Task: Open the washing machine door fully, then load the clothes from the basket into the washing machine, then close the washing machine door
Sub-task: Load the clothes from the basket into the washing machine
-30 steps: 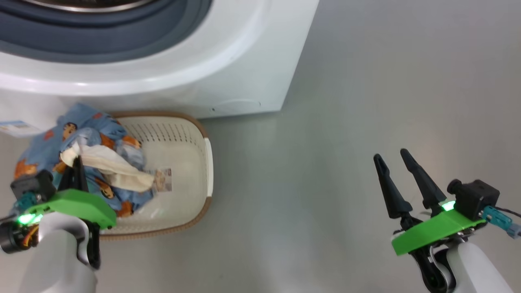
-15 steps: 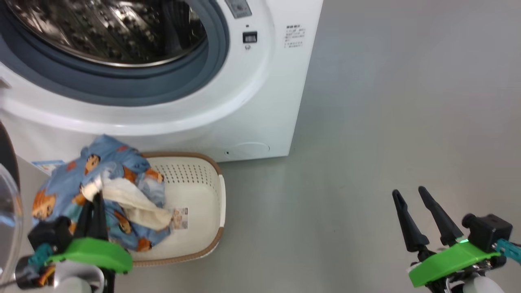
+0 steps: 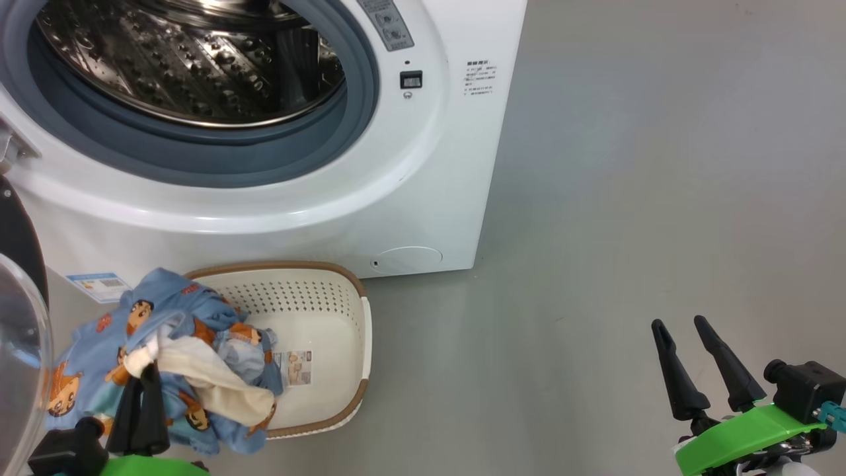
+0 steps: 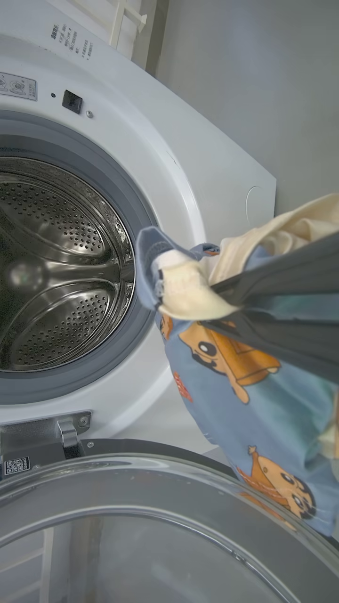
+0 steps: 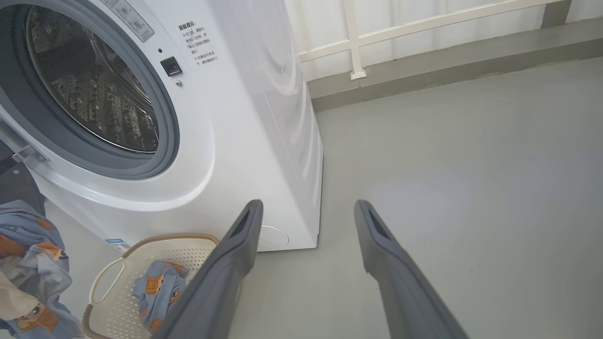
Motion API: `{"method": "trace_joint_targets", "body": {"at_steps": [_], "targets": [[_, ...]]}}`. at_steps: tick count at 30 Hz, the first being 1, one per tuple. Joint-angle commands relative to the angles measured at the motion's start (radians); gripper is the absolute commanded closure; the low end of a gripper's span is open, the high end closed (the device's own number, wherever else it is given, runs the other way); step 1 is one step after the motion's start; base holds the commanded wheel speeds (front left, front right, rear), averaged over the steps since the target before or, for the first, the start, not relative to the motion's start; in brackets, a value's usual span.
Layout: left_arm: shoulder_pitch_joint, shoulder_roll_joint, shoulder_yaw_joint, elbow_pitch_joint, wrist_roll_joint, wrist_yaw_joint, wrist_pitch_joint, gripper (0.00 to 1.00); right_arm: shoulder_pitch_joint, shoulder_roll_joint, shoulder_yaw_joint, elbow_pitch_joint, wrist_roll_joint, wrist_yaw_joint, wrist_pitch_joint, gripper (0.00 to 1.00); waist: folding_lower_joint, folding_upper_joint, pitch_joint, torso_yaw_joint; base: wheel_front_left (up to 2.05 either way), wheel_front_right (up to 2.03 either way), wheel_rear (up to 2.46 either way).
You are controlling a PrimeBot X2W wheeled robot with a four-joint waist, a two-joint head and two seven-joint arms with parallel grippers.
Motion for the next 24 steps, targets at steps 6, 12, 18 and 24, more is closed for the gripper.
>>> {"method": "trace_joint_targets", "body": {"at_steps": [6,12,18,24], "targets": [[-0.019,0.017,0.003,-0.079,-0.034,0.017,-0.012,1.0,0.014,-0.006,0.012,-0.031,0.01,0.002,-0.012,0.0,0.0,0.0,0.022,-0.003,0.0,0.0,0.0],[-0.123,0.017,-0.007,-0.075,-0.04,0.006,-0.012,1.0,-0.009,0.004,0.018,-0.037,0.007,0.002,-0.012,0.0,0.0,0.0,0.061,-0.018,0.0,0.0,0.0],[-0.277,0.024,-0.016,-0.05,-0.036,-0.007,-0.012,1.0,-0.023,0.014,0.019,-0.039,0.006,0.002,-0.012,0.0,0.0,0.0,0.1,-0.032,0.0,0.0,0.0],[-0.551,0.065,-0.014,0.085,-0.051,-0.016,-0.012,1.0,-0.058,0.034,0.033,-0.044,0.004,0.002,-0.012,0.0,0.0,0.0,0.169,-0.065,0.0,0.0,0.0]]}}
